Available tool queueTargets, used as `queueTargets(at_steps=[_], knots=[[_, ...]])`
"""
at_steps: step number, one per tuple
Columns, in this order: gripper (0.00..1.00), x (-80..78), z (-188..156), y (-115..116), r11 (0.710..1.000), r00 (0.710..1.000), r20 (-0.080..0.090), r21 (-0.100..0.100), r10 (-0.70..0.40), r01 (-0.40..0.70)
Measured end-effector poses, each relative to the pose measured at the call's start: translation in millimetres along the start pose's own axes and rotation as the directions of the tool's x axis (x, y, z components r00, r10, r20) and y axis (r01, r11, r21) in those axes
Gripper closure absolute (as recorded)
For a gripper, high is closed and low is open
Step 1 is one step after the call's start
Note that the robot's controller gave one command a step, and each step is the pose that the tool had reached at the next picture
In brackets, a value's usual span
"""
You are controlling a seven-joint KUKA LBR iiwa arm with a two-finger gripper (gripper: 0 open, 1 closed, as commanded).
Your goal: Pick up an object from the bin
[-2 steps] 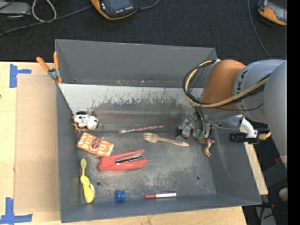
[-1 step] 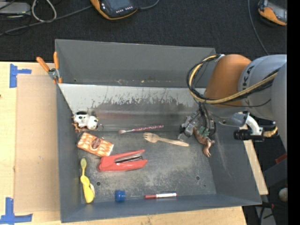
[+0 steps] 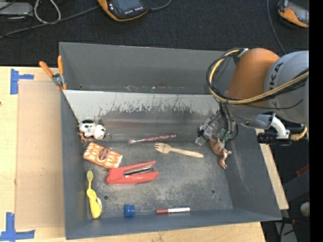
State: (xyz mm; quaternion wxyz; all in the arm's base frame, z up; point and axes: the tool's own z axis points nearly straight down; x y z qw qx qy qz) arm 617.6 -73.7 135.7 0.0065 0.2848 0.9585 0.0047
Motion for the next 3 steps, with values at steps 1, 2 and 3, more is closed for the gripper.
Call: queueTargets(at_steps=[1,2,3], knots=[[1.00,-0.6,-28,0,1.000,1.000,0.001,-0.001,-0.001,0.001],[1.00,-1.3,-50,1,1.000,1.000,0.002,-0.002,-0.003,0.003],[1.00,-1.6,-65,1,1.000,1.000,0.003,-0.002,-0.004,0.004]])
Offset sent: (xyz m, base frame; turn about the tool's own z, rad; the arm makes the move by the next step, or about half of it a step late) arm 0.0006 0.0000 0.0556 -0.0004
